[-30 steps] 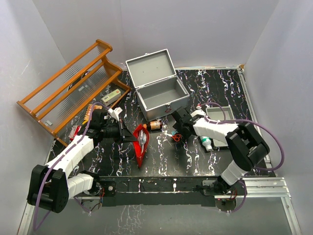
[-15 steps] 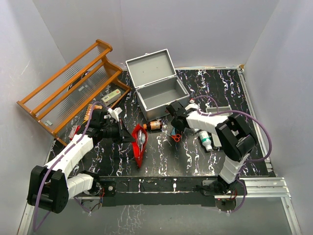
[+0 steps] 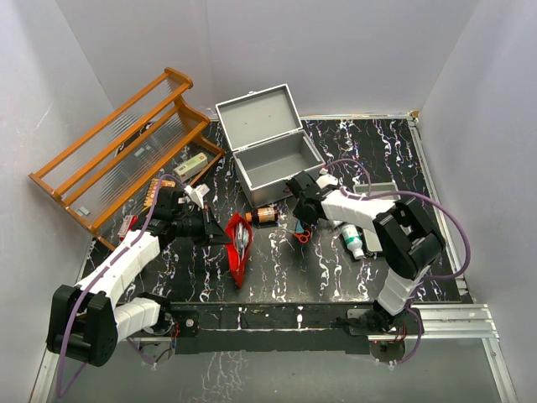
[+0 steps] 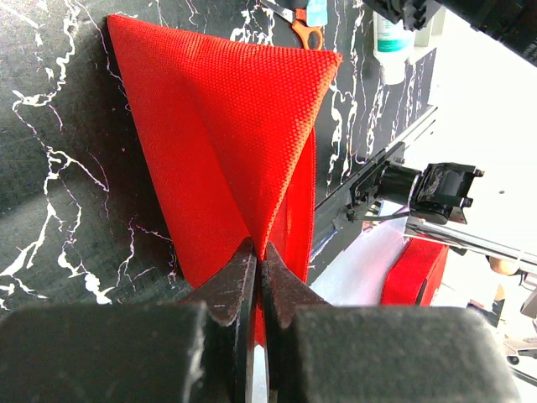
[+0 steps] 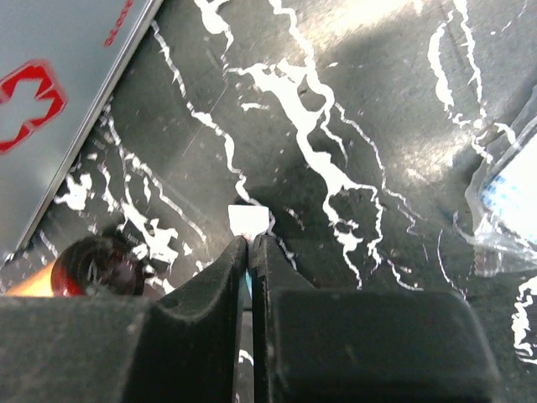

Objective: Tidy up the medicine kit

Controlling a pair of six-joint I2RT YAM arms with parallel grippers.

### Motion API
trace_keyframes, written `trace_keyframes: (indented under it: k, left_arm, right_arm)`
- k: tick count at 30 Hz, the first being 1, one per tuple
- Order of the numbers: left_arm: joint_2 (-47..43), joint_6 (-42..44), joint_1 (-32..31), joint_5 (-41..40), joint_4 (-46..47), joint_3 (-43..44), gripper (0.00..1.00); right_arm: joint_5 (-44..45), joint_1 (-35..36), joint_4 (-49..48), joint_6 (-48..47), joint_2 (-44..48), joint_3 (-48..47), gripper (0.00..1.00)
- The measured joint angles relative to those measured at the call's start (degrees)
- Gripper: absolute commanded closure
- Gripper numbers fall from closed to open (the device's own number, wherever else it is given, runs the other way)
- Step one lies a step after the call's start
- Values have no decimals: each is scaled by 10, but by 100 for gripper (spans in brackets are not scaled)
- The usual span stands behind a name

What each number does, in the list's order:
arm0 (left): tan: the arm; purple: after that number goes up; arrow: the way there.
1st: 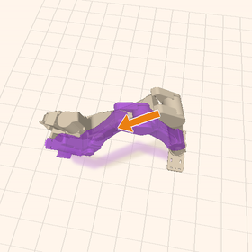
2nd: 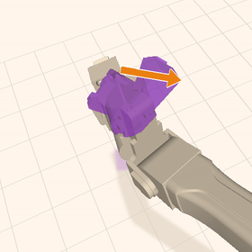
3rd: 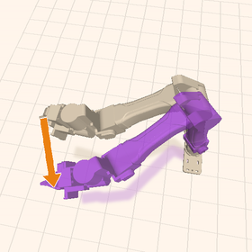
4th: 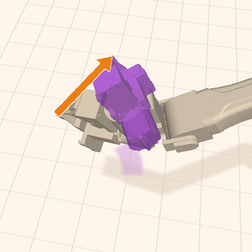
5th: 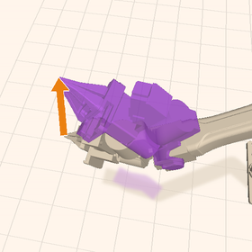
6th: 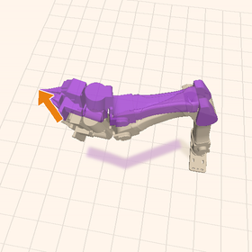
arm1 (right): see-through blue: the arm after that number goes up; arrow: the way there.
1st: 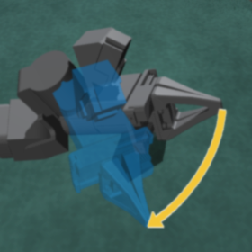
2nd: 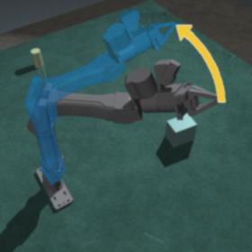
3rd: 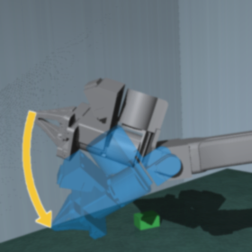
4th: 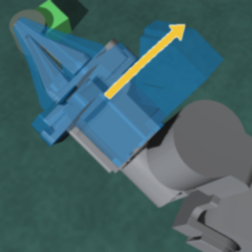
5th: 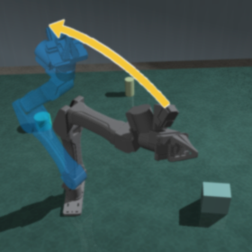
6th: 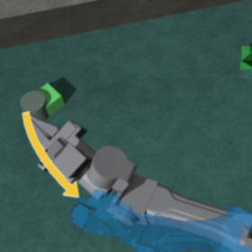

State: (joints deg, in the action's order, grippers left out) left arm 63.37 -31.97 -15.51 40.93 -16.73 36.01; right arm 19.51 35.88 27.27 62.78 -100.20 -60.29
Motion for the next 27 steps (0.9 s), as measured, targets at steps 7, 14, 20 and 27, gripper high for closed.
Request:
trace_keyframes:
  k: [7,14,20,27]
  left_arm:
    - [0,0,0,0,0,0,100]
    - [-1,-3,0,-7,6,0,100]
    - [-1,-7,0,-13,9,0,100]
    - [-2,-17,-1,-14,16,0,100]
  right_arm:
    - [-71,0,7,-32,89,11,100]
    - [-133,46,-24,3,183,17,100]
    - [-95,147,-45,60,202,14,100]
    - [-57,204,-46,120,177,-22,100]
